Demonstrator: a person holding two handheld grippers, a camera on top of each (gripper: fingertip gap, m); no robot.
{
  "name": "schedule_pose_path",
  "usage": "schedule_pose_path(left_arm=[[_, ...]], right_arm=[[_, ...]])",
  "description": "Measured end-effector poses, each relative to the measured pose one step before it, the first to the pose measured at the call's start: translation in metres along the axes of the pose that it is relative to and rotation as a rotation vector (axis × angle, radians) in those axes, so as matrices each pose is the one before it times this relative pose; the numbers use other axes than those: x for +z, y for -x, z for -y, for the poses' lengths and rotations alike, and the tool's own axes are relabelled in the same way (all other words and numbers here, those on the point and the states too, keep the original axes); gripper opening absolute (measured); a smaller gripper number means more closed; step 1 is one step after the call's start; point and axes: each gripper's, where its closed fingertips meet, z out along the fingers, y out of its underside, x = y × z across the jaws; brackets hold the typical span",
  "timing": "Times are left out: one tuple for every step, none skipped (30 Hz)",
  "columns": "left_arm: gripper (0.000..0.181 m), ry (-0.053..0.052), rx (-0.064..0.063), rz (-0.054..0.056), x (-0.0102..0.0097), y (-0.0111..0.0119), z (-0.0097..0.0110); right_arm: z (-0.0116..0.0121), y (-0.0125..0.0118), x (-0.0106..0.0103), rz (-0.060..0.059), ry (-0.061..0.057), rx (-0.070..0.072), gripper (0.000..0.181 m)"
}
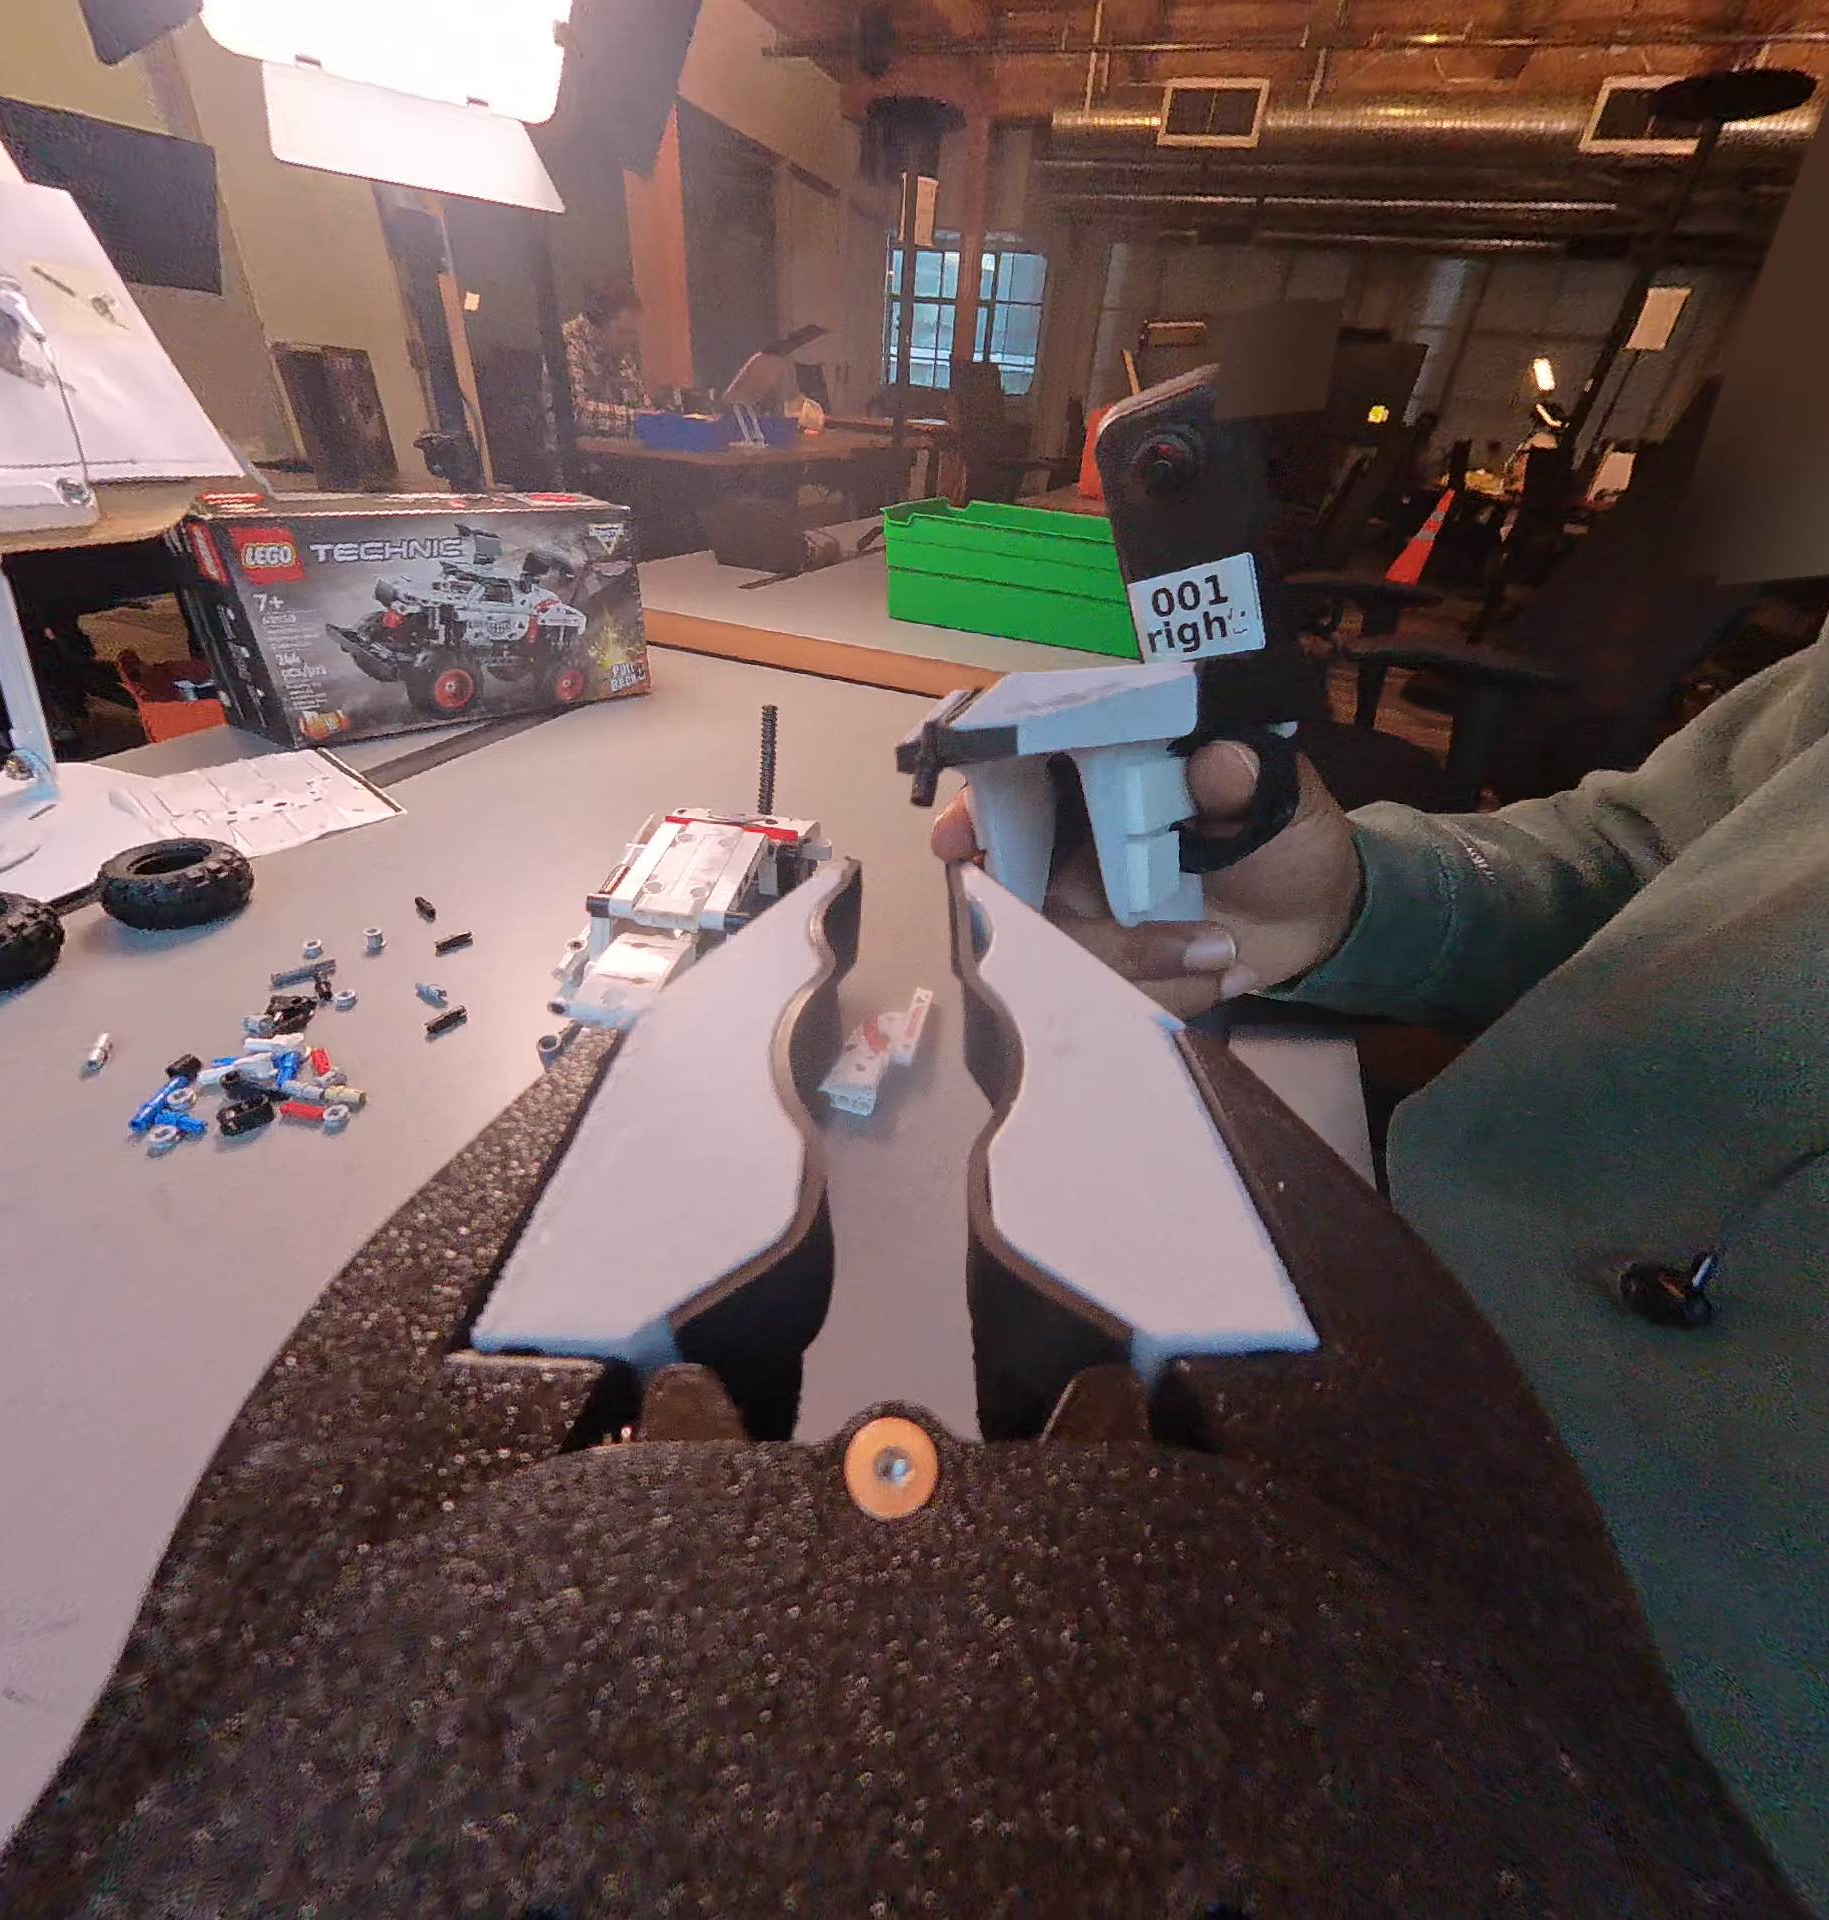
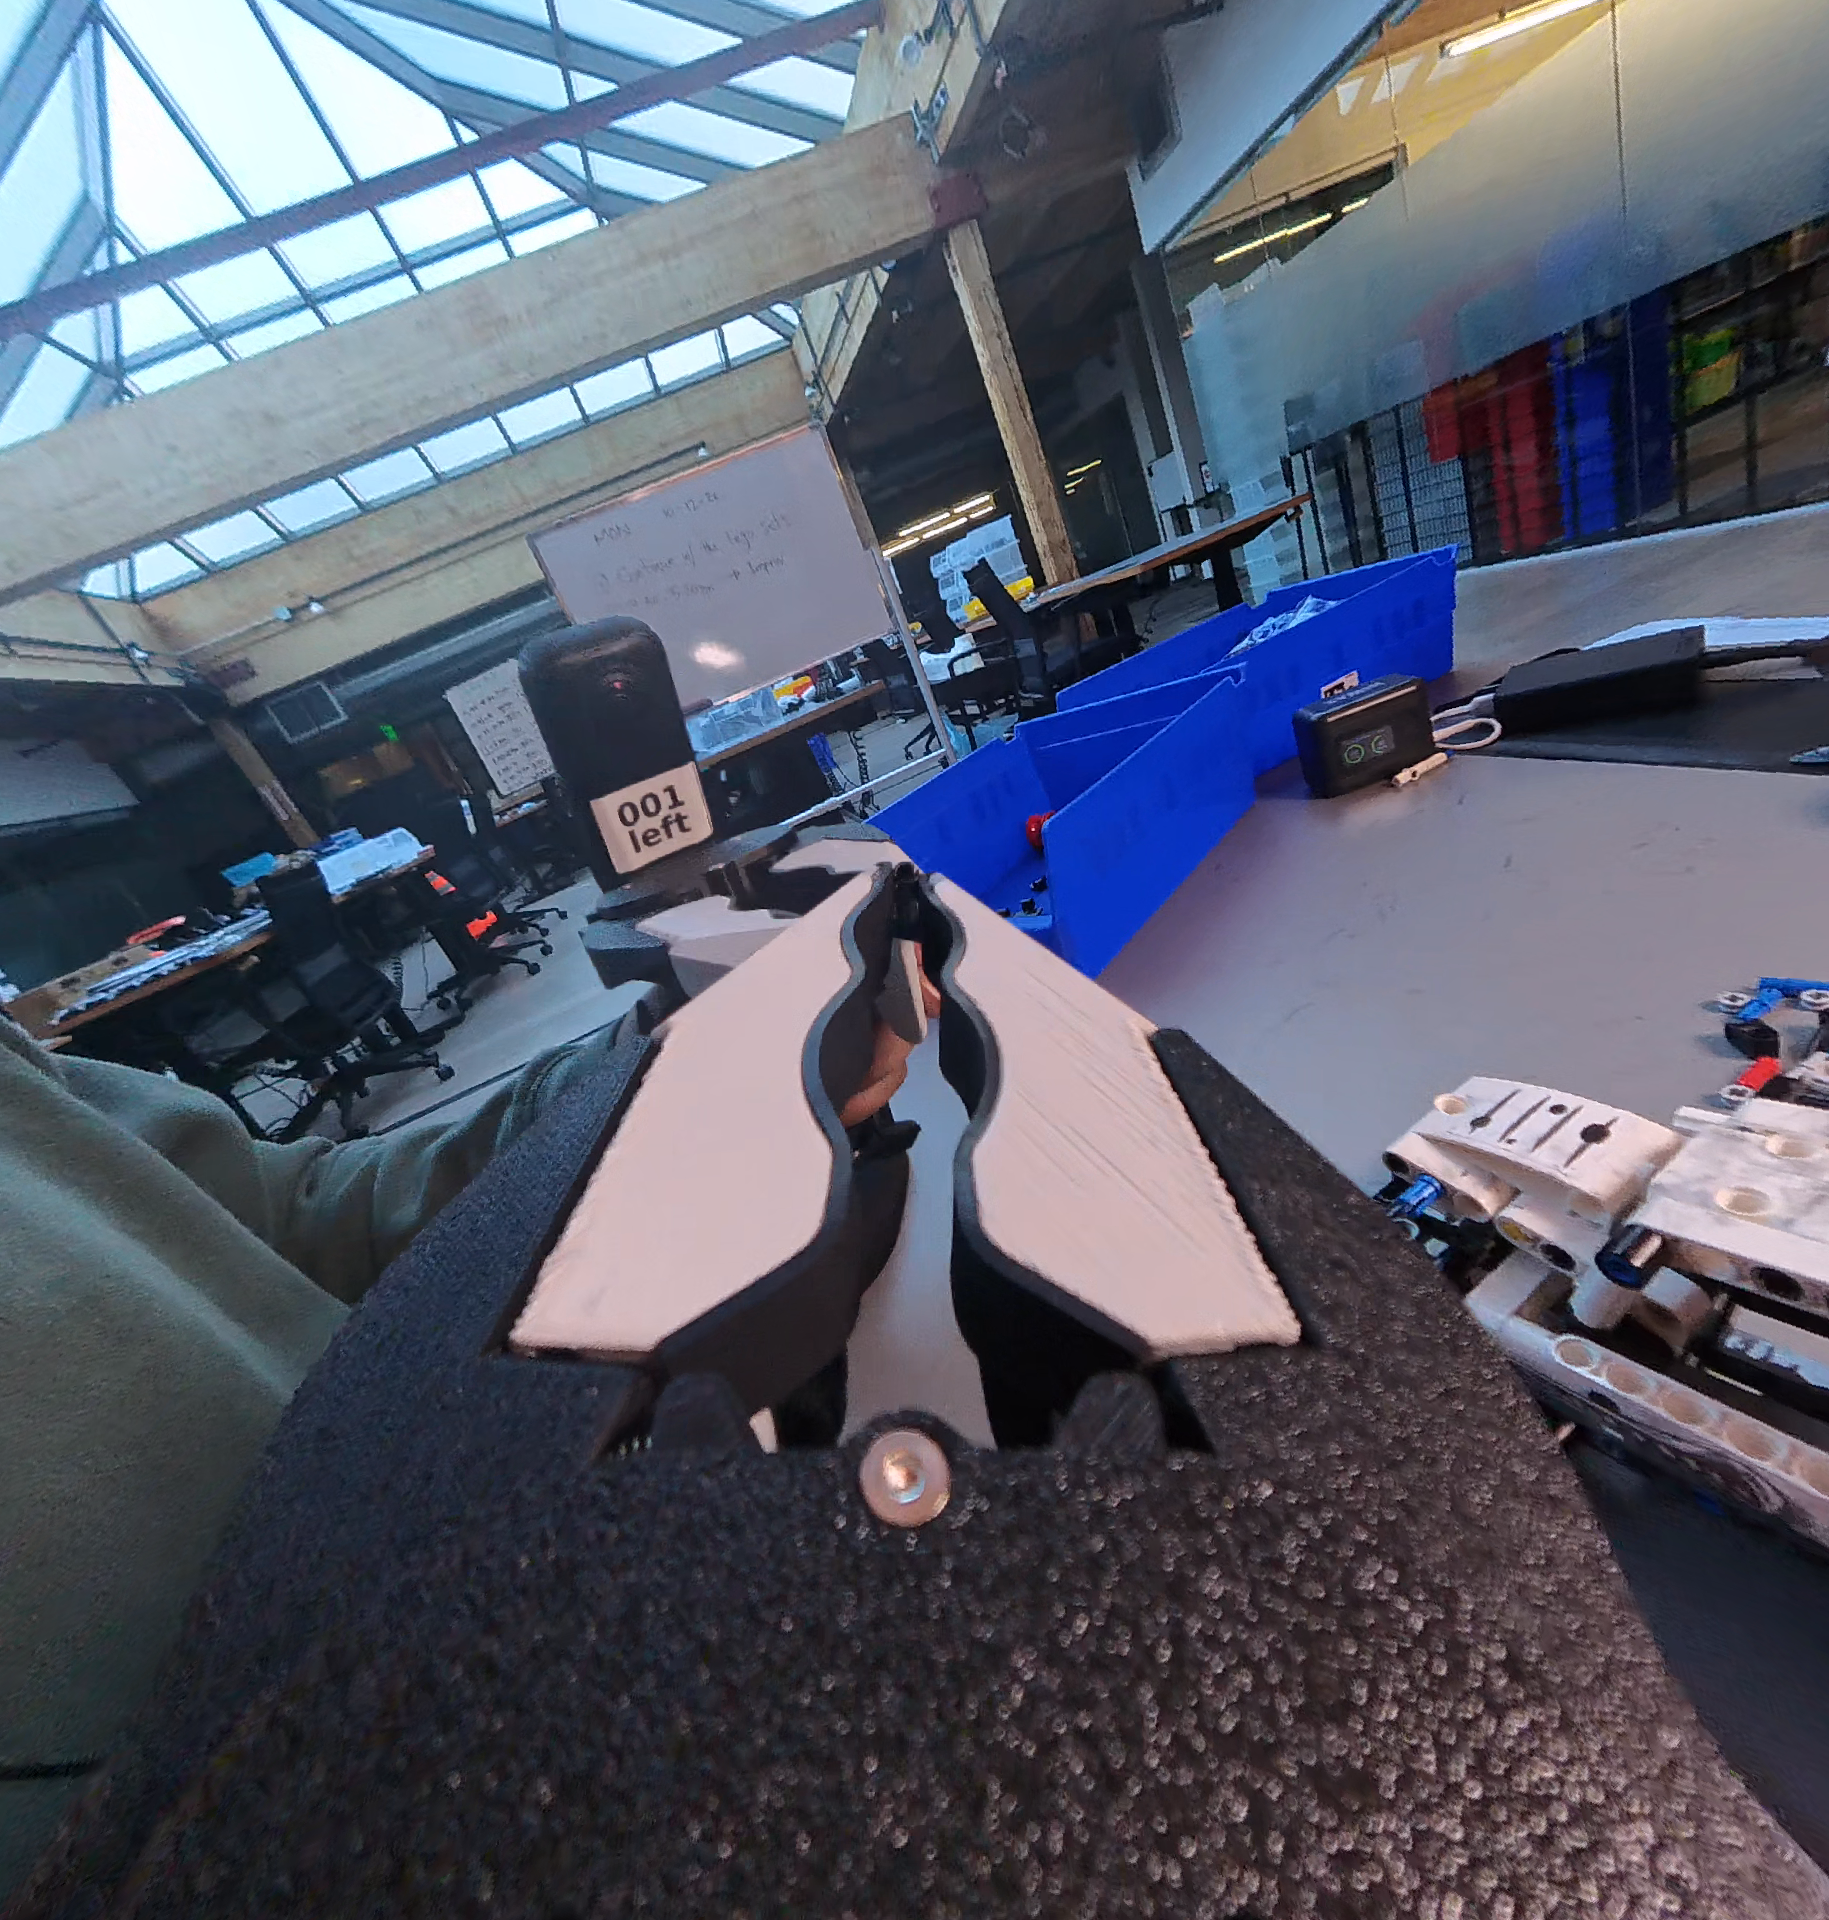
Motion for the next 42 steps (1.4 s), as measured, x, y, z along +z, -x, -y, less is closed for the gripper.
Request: schedule_pose_path(left_arm=[[0.019, 0.0049, 0.0066, -0.0048, 0.00174, -0.00266, 0.00128], [0.018, -0.0009, 0.0058, 0.0097, 0.00093, 0.00023, 0.00145], [0.016, -0.0004, 0.0074, 0.0058, 0.00053, 0.00018, 0.00081], [0.013, 0.0066, 0.005, 0.0033, 0.00049, 0.00024, -0.00023], [0.011, 0.0066, 0.0048, 0.0025, 0.00061, 0.00031, -0.0004], [0.009, 0.0062, 0.0047, -0.003, 0.00061, -0.00059, -0.00045], [0.008, 0.0088, 0.0059, 0.0006, 0.00054, -0.00016, -0.0008], [0.005, 0.0056, 0.0104, 0.0001, 0.00042, -0.00064, -0.00038], [0.004, 0.0076, 0.0126, 0.0038, 0.00048, 0.00007, -0.00053], [0.004, 0.0137, 0.0126, 0.0041, 0.00053, 0.00059, -0.00091], [0.004, 0.0159, 0.0087, 0.0064, 0.00079, 0.00192, -0.00095], [0.004, 0.0112, 0.0053, 0.0115, 0.00145, 0.00384, -0.00016], [0.004, 0.0035, 0.0006, 0.0222, 0.00137, 0.00784, 0.00131], [0.003, 0.0083, -0.0034, 0.0241, 0.0014, 0.01171, 0.00169], [0.003, 0.0271, -0.009, 0.0325, 0.00289, 0.0168, -0.00044], [0.004, 0.051, -0.0077, 0.0385, 0.00582, 0.02086, -0.00419], [0.004, 0.0587, -0.005, 0.0337, 0.009, 0.02164, -0.00611], [0.004, 0.0427, 0.0002, 0.0369, 0.0115, 0.02233, -0.0052], [0.004, 0.0609, -0.0013, 0.0367, 0.01454, 0.02221, -0.0088], [0.005, 0.0802, -0.0085, 0.0214, 0.0172, 0.01898, -0.01201], [0.005, 0.0755, -0.01, 0.0267, 0.01797, 0.01721, -0.01046], [0.005, 0.051, 0.0032, 0.0003, 0.01742, 0.00996, -0.00635], [0.005, 0.0518, -0.0042, -0.0091, 0.01624, 0.00651, -0.00635], [0.005, 0.0518, -0.0103, 0.0019, 0.01416, 0.00648, -0.00597], [0.005, 0.0407, -0.0022, -0.0074, 0.01194, 0.00344, -0.00457], [0.005, 0.0383, -0.006, -0.0051, 0.00956, 0.0027, -0.00465], [0.005, 0.019, -0.0017, 0.0031, 0.0069, 0.00273, -0.00259], [0.005, 0.0182, -0.0004, -0.004, 0.00488, 0.0009, -0.00289], [0.005, 0.0147, -0.0013, 0.0016, 0.00332, 0.00129, -0.00253], [0.005, 0.005, 0.0011, 0.0037, 0.00196, 0.00121, -0.0015], [0.009, -0.0019, 0.0004, -0.0058, 0.00072, -0.00054, -0.00056], [0.013, -0.0069, -0.0009, -0.0071, -0.00067, -0.00116, 0.00023], [0.018, -0.0164, 0.0026, -0.0069, -0.00214, -0.0018, 0.00156], [0.023, -0.0247, 0.008, -0.0108, -0.00384, -0.00323, 0.00298], [0.03, -0.0356, 0.0121, -0.0126, -0.00544, -0.00447, 0.00483], [0.039, -0.0447, 0.0181, -0.0119, -0.00729, -0.00582, 0.00656], [0.043, -0.049, 0.0241, -0.0147, -0.00915, -0.0077, 0.00803], [0.044, -0.0541, 0.0246, -0.0242, -0.01057, -0.01065, 0.00955], [0.043, -0.059, 0.0204, -0.035, -0.01127, -0.01343, 0.011], [0.04, -0.0578, 0.0138, -0.0443, -0.01103, -0.01582, 0.01148], [0.037, -0.0497, 0.0015, -0.0389, -0.00949, -0.01552, 0.01051], [0.035, -0.0355, -0.0072, -0.0387, -0.00716, -0.01581, 0.00831]], right_arm=[[-0.00124, -0.00014, 0.00025, -0.001, 0.003, 0.0011, 0.004], [-0.00162, 0.00053, 0.00024, 0.0041, 0.0072, 0.002, 0.004], [-0.00207, 0.00101, 0.00042, 0.0059, 0.0102, 0.0025, 0.004], [-0.00188, 0.00037, 0.0005, 0.0014, 0.009, -0.0009, 0.004], [-0.00208, 0.00009, 0.00056, -0.0007, 0.01, -0.0061, 0.004], [-0.00161, -0.00044, 0.00046, -0.0039, 0.0071, -0.0076, 0.004], [-0.00071, -0.0005, 0.00038, -0.0027, 0.0026, -0.0033, 0.004], [-0.0002, -0.00057, 0.00002, -0.0005, 0.0004, 0.0037, 0.004], [-0.00023, -0.00065, -0.00001, 0.0016, 0.0024, 0.0073, 0.004], [-0.00046, -0.00115, -0.00022, -0.0005, 0.005, 0.0052, 0.004], [-0.00009, -0.00279, -0.0002, -0.0118, 0.0031, -0.0004, 0.004], [0.00123, -0.00506, -0.00075, -0.0279, -0.0003, -0.0094, 0.003], [0.00318, -0.00775, -0.00197, -0.0413, -0.0011, -0.0243, 0.006], [0.00442, -0.00794, -0.00293, -0.0334, 0.0008, -0.0317, 0.013], [0.00543, -0.00899, -0.00391, -0.0324, -0.0005, -0.0258, 0.018], [0.00615, -0.00881, -0.00424, -0.0267, -0.0068, -0.0178, 0.018], [0.00531, -0.00777, -0.0039, -0.0184, -0.0043, -0.0108, 0.018], [0.00445, -0.00676, -0.00349, -0.0134, -0.0023, -0.009, 0.018], [0.00318, -0.0057, -0.00323, -0.0101, -0.0011, -0.0106, 0.018], [0.0015, -0.0049, -0.00301, -0.0081, 0.0026, -0.0104, 0.018], [-0.00014, -0.00418, -0.00284, -0.0068, 0.0049, -0.0087, 0.018], [-0.0012, -0.00388, -0.00287, -0.0083, 0.0042, -0.006, 0.017], [-0.00222, -0.00363, -0.00295, -0.0073, 0.0039, -0.005, 0.017], [-0.00307, -0.00322, -0.00283, -0.0046, 0.0068, -0.0041, 0.016], [-0.00366, -0.00284, -0.00277, -0.0035, 0.0077, -0.002, 0.016], [-0.00348, -0.0028, -0.00252, -0.0038, 0.0061, -0.002, 0.016], [-0.00315, -0.00276, -0.00235, -0.004, 0.0056, -0.0034, 0.015], [-0.00297, -0.0032, -0.00186, -0.0062, 0.0059, -0.0027, 0.015], [-0.00257, -0.00362, -0.00098, -0.0091, 0.0062, 0.0008, 0.015], [-0.0021, -0.00276, -0.00017, -0.0044, 0.0051, 0.0035, 0.015], [-0.00147, -0.00196, 0.00031, -0.0008, 0.0055, 0.0058, 0.015], [-0.00085, -0.00097, 0.00055, 0.0013, 0.0041, 0.0028, 0.015], [-0.00061, -0.00052, 0.00059, -0.0008, 0.0044, -0.0065, 0.015], [-0.00126, -0.001, 0.00055, -0.0069, 0.0087, -0.0182, 0.015], [-0.00226, -0.00131, 0.0007, -0.0121, 0.0127, -0.0263, 0.015], [-0.00197, -0.00068, 0.00073, -0.0116, 0.011, -0.0291, 0.016], [-0.00154, -0.00002, 0.00099, -0.0086, 0.0098, -0.0307, 0.016], [-0.00133, 0.00005, 0.00128, -0.01, 0.0133, -0.0379, 0.017], [-0.00102, -0.00071, 0.00171, -0.015, 0.0157, -0.0487, 0.018], [-0.00034, -0.00176, 0.0021, -0.0252, 0.015, -0.0617, 0.021], [0.00075, -0.00145, 0.00216, -0.0291, 0.0107, -0.0766, 0.024], [0.00105, -0.00008, 0.00271, -0.0284, 0.0136, -0.095, 0.028]])
